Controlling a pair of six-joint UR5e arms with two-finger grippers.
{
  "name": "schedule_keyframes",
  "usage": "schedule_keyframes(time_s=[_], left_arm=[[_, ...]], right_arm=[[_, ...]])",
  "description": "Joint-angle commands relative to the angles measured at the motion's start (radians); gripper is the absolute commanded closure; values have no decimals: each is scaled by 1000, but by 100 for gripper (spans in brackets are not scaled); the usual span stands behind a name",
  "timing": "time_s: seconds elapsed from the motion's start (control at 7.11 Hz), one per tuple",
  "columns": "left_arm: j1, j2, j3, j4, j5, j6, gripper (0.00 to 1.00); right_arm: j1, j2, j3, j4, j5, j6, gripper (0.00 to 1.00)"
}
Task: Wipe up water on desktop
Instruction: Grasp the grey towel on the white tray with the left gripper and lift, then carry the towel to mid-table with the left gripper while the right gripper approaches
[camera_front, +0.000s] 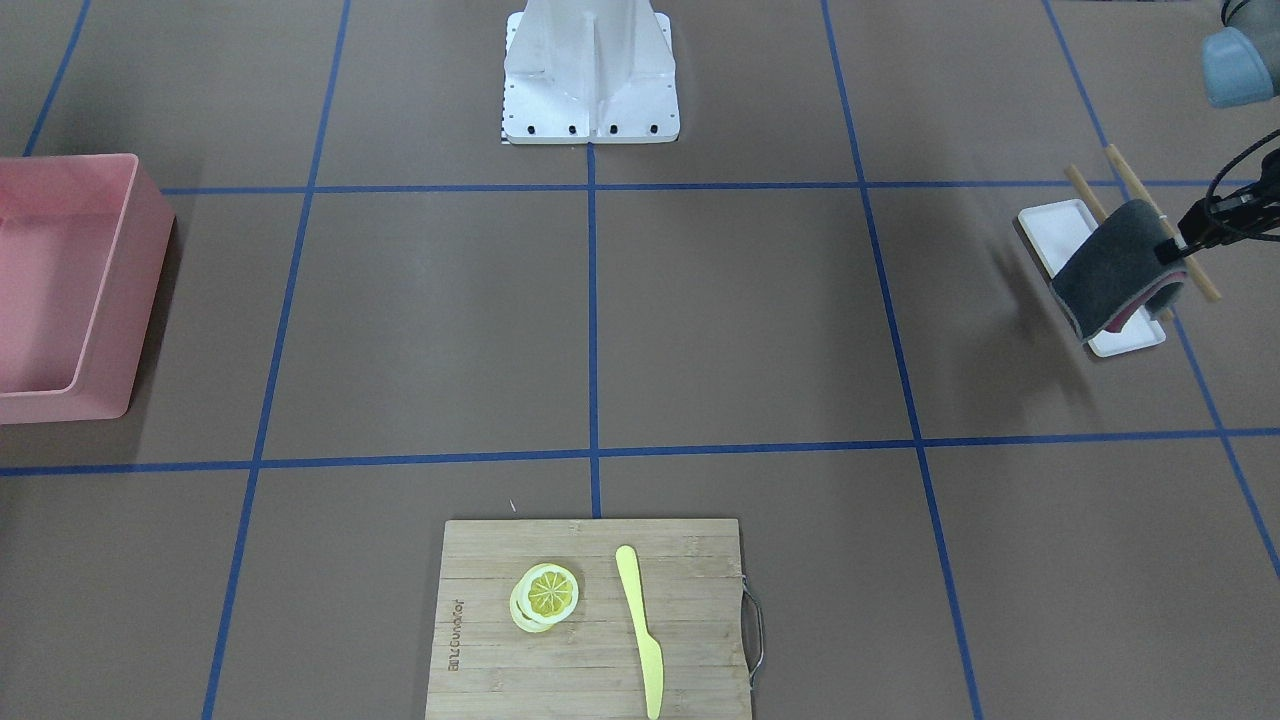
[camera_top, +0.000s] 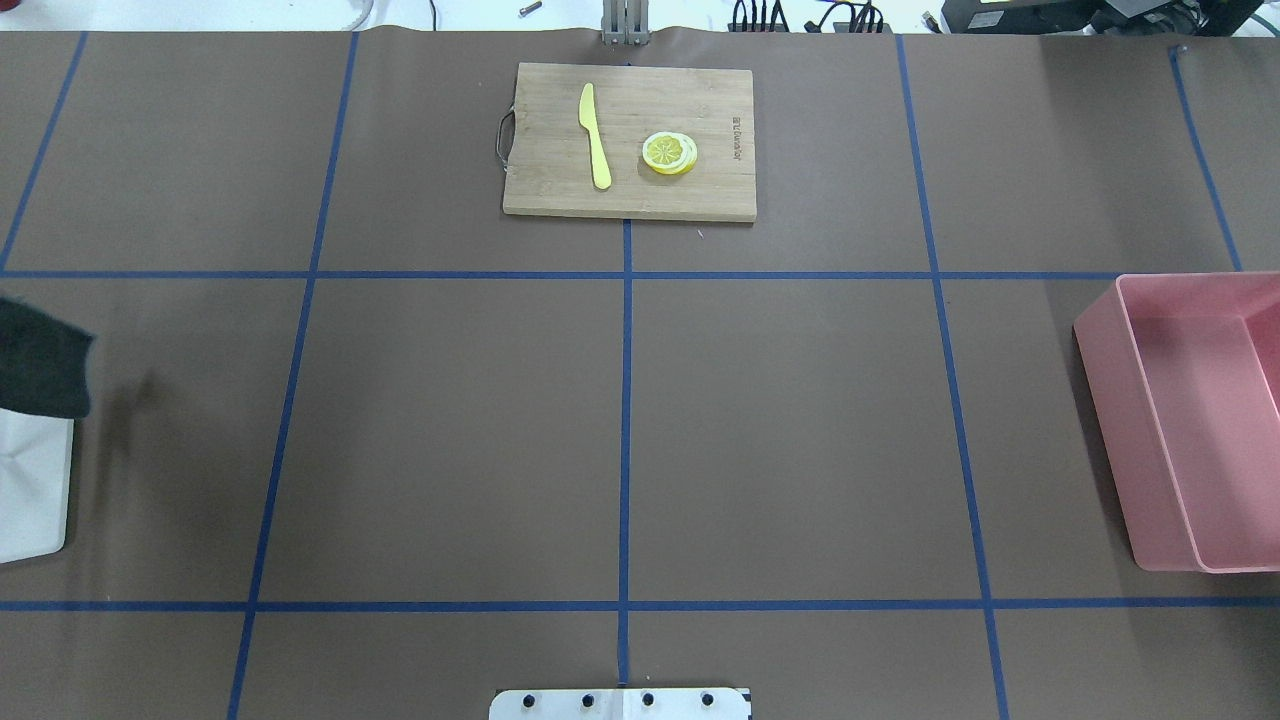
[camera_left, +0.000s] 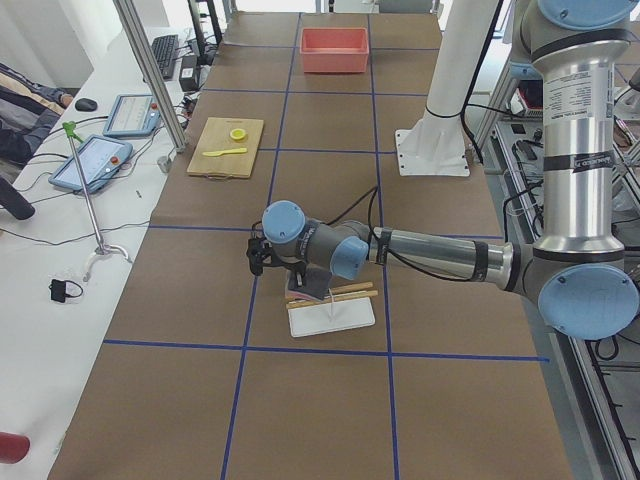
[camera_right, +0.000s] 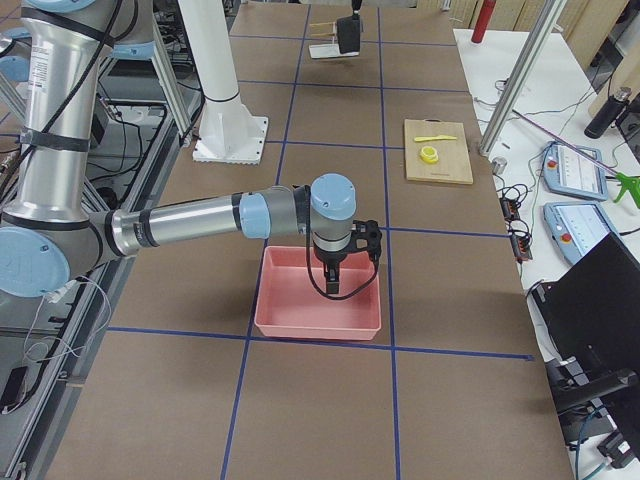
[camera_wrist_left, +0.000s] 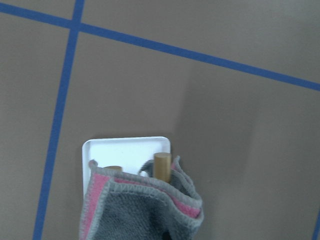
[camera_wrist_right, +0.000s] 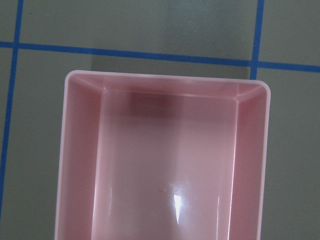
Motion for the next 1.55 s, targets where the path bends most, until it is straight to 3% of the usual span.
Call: schedule_keyframes(time_s=[0.0,0.14,0.56,0.7,0.84,0.98,1.13,1.41], left_arm=[[4,-125,-41,0,-16,-175,100],[78,-201,-38,0,-8,-238,100],[360,-494,-26,0,229,-731,100],[413,-582,6,0,283,-870,100],[462,-663,44,0,342,-958,100],[525,-743,81,0,411,-1062,100],[546,-809,119,-2,444,-1133,100],[598,-866,150,-6,490,-1227,100]], right_arm=[[-11,-4,-3,167,22,37,0],[-15,8,26,175,28,75,0],[-197,129,40,433,9,282,0],[-253,184,43,457,6,369,0],[-346,296,43,457,-51,494,0],[-436,388,49,457,-166,603,0],[-524,413,92,457,-252,630,0],[-727,525,138,462,-532,722,0]])
